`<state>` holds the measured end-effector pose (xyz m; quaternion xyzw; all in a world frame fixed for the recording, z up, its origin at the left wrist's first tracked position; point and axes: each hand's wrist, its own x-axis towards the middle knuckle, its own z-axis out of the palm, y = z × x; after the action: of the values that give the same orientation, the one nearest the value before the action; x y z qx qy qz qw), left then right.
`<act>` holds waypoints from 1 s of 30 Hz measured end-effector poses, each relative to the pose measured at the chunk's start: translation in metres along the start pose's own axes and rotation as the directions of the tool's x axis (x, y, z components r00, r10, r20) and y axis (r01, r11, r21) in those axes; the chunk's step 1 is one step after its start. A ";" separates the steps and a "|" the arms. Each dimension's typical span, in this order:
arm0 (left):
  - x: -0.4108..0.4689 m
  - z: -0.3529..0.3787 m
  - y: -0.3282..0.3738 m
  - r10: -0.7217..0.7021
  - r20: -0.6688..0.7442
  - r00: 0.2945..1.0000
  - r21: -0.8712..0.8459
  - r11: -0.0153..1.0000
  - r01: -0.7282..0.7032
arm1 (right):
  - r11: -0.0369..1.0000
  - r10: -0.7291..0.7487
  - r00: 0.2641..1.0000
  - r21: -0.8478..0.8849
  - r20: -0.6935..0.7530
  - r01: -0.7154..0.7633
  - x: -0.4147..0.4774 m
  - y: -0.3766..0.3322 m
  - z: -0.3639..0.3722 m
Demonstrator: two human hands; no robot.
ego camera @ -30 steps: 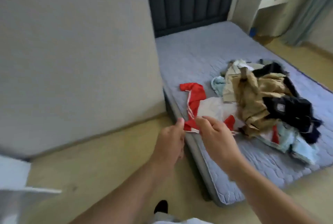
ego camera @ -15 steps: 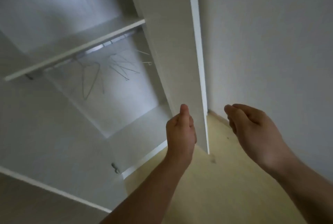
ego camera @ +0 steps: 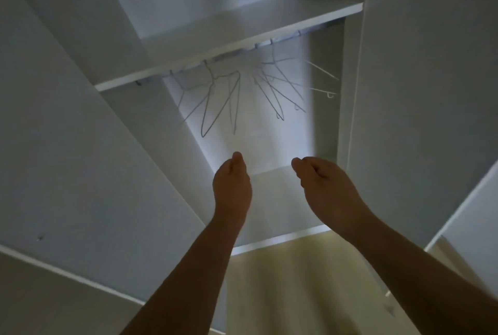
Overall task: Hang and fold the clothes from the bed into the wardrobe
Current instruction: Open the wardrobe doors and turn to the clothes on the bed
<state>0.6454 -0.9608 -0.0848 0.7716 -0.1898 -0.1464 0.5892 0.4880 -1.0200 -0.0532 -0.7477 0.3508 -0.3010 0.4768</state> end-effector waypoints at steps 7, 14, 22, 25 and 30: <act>0.206 -0.058 -0.004 0.086 -0.130 0.988 0.357 0.934 -0.035 | 0.999 -0.042 0.992 0.020 0.116 0.040 0.129 -0.012 0.070; 0.421 -0.077 -0.054 0.017 -0.106 0.994 0.765 0.640 0.070 | 0.997 0.067 0.996 -0.046 0.051 -0.064 0.227 0.001 0.149; 0.517 -0.080 -0.098 -0.079 -0.024 0.997 0.810 0.583 0.065 | 0.976 0.185 0.983 -0.114 -0.011 -0.185 0.286 -0.009 0.200; 0.524 -0.078 -0.115 -0.073 0.091 0.993 0.750 0.661 -0.020 | 0.973 0.203 0.979 -0.107 -0.012 -0.203 0.296 -0.014 0.212; 0.529 -0.063 -0.126 -0.372 0.246 0.895 0.340 0.898 0.280 | 0.964 0.253 0.967 -0.079 -0.035 -0.255 0.305 -0.017 0.226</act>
<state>1.1570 -1.1236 -0.1905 0.8398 -0.1646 -0.3315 0.3971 0.8440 -1.1487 -0.0851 -0.7120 0.4617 -0.2316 0.4757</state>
